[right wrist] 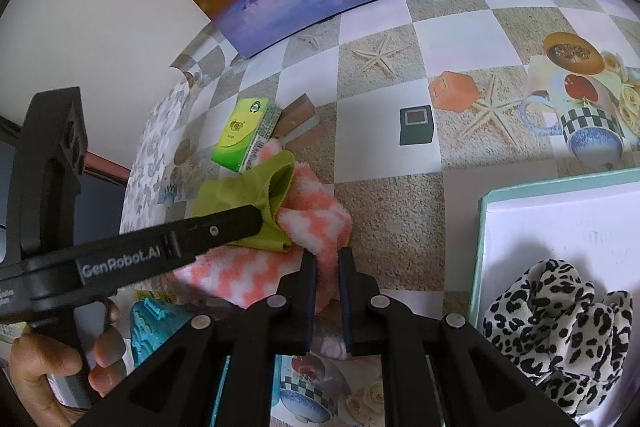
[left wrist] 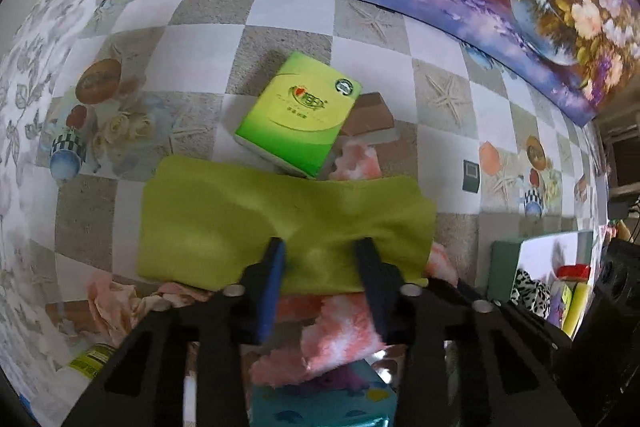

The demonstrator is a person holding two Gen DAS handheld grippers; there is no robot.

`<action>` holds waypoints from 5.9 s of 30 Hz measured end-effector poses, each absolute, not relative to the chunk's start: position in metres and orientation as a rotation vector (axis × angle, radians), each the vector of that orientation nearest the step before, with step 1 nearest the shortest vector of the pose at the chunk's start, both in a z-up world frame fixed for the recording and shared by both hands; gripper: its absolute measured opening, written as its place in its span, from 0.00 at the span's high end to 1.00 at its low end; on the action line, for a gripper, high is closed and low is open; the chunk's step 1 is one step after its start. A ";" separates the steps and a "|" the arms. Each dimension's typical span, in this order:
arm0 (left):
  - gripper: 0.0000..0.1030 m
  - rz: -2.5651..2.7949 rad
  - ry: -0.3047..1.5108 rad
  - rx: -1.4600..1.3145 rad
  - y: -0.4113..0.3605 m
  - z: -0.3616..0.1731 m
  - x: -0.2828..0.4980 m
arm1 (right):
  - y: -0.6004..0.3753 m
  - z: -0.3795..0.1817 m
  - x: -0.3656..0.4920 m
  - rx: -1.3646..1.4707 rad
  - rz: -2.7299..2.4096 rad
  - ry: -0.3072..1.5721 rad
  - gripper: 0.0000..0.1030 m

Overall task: Organize soft objects
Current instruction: 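Grasp green cloth with left gripper while right gripper grasps pink zigzag towel, then lift green cloth with left gripper while right gripper carries pink towel over tray, then open left gripper dropping green cloth while right gripper drops pink towel into tray, then move both grippers toward the green tissue pack and pink floral cloth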

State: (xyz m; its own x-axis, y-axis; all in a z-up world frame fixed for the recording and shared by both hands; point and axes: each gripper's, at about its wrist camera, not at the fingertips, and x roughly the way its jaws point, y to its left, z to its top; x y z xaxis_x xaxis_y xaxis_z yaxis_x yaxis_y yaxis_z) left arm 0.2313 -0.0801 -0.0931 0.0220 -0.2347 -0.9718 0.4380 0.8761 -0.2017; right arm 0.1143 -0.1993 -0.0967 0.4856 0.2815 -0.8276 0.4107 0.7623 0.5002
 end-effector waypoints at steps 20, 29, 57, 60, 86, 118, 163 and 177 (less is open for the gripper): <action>0.99 -0.560 1.409 0.130 -0.040 -0.087 0.233 | -0.207 -0.092 0.110 0.749 -0.104 1.082 0.89; 0.58 -0.683 1.383 0.158 -0.057 -0.066 0.213 | -0.218 -0.090 0.104 0.877 -0.046 1.008 0.89; 0.92 -0.690 1.326 0.207 -0.075 -0.076 0.206 | -0.227 -0.096 0.099 0.943 -0.055 1.013 0.89; 0.96 -0.695 1.314 0.193 -0.074 -0.079 0.204 | -0.226 -0.095 0.099 0.941 -0.053 1.014 0.89; 0.99 -0.617 0.834 -0.054 -0.040 0.113 0.129 | -0.226 0.053 0.030 0.842 -0.005 0.701 0.93; 0.99 -0.850 1.097 0.061 -0.186 0.005 0.022 | -0.392 0.037 -0.097 0.793 -0.602 0.827 0.93; 0.13 -0.482 1.194 0.089 -0.142 0.000 0.081 | -0.346 0.032 -0.046 0.567 -0.574 1.028 0.35; 0.06 -0.260 1.133 0.029 -0.055 0.011 0.137 | -0.283 0.027 0.003 0.443 -0.452 1.055 0.06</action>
State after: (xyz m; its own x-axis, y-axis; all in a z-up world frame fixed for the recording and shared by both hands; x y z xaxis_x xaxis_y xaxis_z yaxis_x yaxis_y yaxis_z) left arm 0.1365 -0.0546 0.0108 0.3970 -0.1909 -0.8977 0.2198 0.9695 -0.1090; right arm 0.0026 -0.2830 0.0272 0.4206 -0.1407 -0.8963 0.5516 0.8240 0.1295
